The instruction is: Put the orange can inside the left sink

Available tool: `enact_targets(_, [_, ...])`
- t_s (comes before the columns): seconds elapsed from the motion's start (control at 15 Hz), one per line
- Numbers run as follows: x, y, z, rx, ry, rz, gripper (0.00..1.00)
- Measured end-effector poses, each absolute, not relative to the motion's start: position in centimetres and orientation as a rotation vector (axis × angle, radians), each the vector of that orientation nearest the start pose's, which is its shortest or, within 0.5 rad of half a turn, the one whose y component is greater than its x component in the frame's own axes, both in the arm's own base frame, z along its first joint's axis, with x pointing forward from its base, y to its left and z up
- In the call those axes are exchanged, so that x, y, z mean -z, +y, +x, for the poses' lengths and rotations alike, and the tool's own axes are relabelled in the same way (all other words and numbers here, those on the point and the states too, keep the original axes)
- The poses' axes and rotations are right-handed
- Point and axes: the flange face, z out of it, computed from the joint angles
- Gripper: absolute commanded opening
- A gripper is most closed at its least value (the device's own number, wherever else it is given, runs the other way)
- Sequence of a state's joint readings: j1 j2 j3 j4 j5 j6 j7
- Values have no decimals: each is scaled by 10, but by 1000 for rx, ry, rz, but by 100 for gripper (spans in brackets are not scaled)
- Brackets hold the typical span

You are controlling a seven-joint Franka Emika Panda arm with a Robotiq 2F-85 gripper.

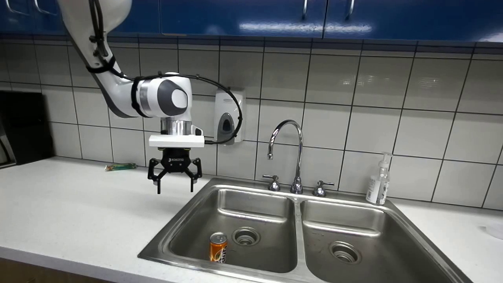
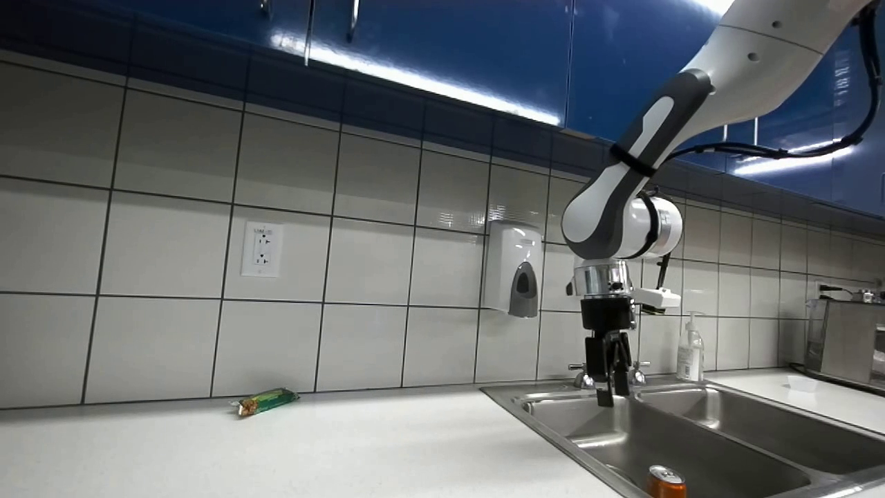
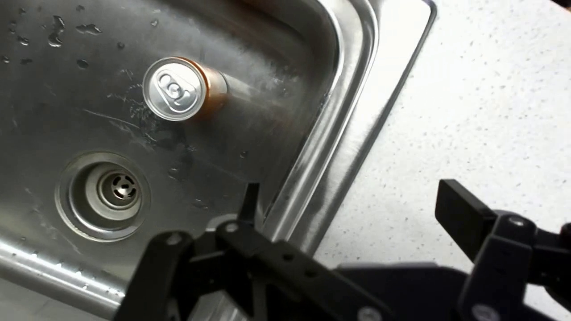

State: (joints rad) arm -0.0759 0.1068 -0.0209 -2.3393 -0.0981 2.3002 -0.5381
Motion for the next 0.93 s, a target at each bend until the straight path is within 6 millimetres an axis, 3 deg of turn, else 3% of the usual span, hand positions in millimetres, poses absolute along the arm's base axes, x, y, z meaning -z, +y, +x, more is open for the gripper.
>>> enact_targets(0.6, [-278, -3, 471, -290, -996, -3008, 100])
enact_targets(0.93, [-273, 5, 467, -309, -1029, -2996, 100])
